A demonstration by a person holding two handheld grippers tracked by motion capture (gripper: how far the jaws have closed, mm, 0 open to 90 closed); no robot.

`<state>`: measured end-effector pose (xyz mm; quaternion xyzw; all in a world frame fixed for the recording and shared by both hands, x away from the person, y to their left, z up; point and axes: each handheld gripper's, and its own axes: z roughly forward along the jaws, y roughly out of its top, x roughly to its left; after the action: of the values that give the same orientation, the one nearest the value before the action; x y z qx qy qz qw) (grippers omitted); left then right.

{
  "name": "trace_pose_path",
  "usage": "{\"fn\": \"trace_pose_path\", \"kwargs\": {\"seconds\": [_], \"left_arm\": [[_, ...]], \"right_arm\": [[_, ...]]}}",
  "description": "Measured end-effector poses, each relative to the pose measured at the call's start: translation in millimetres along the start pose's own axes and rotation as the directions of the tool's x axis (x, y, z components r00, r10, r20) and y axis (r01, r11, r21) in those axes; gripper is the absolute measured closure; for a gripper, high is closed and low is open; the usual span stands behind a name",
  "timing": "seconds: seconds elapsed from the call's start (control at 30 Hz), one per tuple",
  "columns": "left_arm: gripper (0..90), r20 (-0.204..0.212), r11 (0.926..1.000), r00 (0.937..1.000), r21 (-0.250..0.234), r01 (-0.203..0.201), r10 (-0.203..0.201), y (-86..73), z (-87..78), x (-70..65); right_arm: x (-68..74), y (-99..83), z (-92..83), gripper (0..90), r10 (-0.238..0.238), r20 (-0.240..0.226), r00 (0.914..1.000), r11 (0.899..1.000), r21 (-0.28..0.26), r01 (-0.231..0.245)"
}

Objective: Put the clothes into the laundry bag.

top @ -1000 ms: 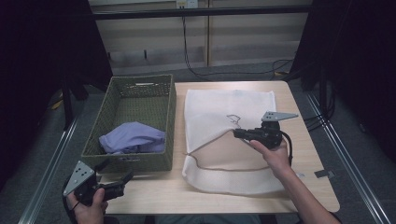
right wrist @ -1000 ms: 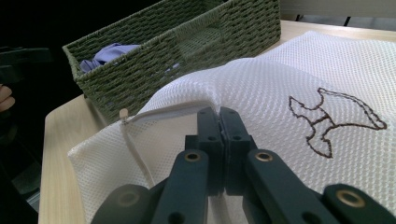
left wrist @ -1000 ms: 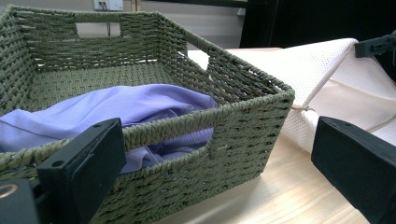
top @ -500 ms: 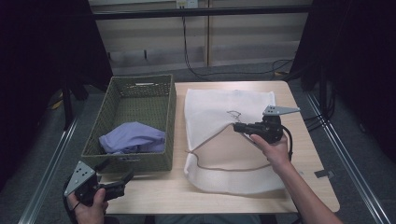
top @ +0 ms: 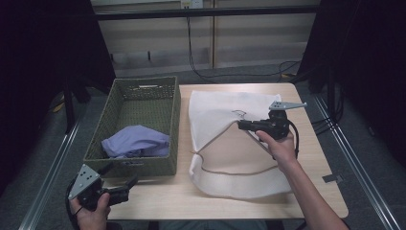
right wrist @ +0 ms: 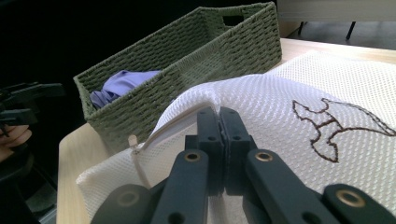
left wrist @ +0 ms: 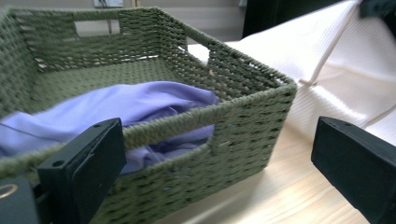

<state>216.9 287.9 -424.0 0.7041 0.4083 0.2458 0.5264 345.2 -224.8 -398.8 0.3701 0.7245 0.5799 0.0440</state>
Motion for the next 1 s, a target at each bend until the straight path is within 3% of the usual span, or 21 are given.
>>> {"fn": "trace_pose_path", "kwargs": {"seconds": [0.13, 0.2, 0.27, 0.33, 0.37, 0.5, 0.53, 0.6, 0.63, 0.73, 0.9, 0.97, 1.0], "left_arm": [[4.1, 0.016, 0.9997, 0.9998, 0.019, 0.015, -0.015, 4.7, 2.7, 3.4], [4.1, 0.045, 0.9989, 0.9989, 0.045, 0.014, -0.016, 9.6, 5.3, 5.1], [4.4, 0.054, 0.9964, 0.9984, 0.082, -0.023, 0.019, 18.5, 8.9, 7.3], [4.5, 0.042, 0.9959, 0.999, 0.088, -0.023, 0.019, 21.5, 10.9, 8.5], [4.5, 0.037, 0.9929, 0.9991, 0.117, -0.023, 0.019, 27.7, 15.4, 11.6], [4.4, 0.053, 0.9879, 0.9979, 0.149, -0.045, 0.037, 38.1, 20.8, 15.3], [4.4, 0.059, 0.9836, 0.9968, 0.168, -0.064, 0.054, 41.5, 22.7, 16.8], [5.9, 0.077, 0.966, 0.9944, 0.243, -0.089, 0.072, 48.5, 31.9, 20.8], [6.6, 0.08, 0.9624, 0.994, 0.255, -0.093, 0.075, 49.9, 35.2, 21.8], [7.6, 0.078, 0.9592, 0.9939, 0.266, -0.096, 0.078, 52.7, 40.8, 24.9], [7.9, 0.082, 0.9569, 0.9957, 0.283, -0.064, 0.043, 62.4, 53.8, 35.8], [7.9, 0.062, 0.9471, 0.9964, 0.312, -0.074, 0.058, 67.5, 58.6, 39.1], [8.3, 0.068, 0.9505, 0.9973, 0.307, -0.048, 0.029, 71.4, 63.2, 44.1]], "right_arm": [[-1.1, -2.1, 1.2, 89.2, 0.002, 0.002, 1.0, 1.0, 0.015, -0.002], [-1.4, -2.7, 2.0, 89.2, 0.0, -0.001, 1.0, 1.0, 0.017, 0.0], [-1.2, -3.8, 4.6, 89.3, -0.004, -0.005, 1.0, 1.0, 0.025, 0.004], [-1.1, -4.5, 6.0, 89.3, -0.002, -0.005, 1.0, 0.999, 0.033, 0.002], [-1.0, -5.0, 7.0, 89.2, -0.002, -0.007, 1.0, 0.999, 0.036, 0.002], [0.7, -6.4, 9.4, 89.2, -0.005, -0.002, 1.0, 0.999, 0.049, 0.005], [0.7, -6.4, 9.4, 89.2, -0.005, -0.002, 1.0, 0.999, 0.049, 0.005], [0.5, -6.5, 9.6, 89.2, -0.007, -0.005, 1.0, 0.999, 0.048, 0.007], [0.3, -6.4, 9.5, 89.2, -0.006, -0.005, 1.0, 0.999, 0.049, 0.007], [-0.3, -6.4, 8.8, 89.3, -0.008, -0.004, 1.0, 0.999, 0.05, 0.008], [-0.4, -7.1, 10.0, 89.2, -0.007, -0.008, 0.9999, 0.999, 0.054, 0.007], [-0.7, -7.7, 10.2, 89.2, -0.003, -0.011, 0.9999, 0.999, 0.051, 0.004], [-0.7, -8.0, 10.2, 89.2, -0.005, -0.01, 0.9999, 0.999, 0.051, 0.005]]}}
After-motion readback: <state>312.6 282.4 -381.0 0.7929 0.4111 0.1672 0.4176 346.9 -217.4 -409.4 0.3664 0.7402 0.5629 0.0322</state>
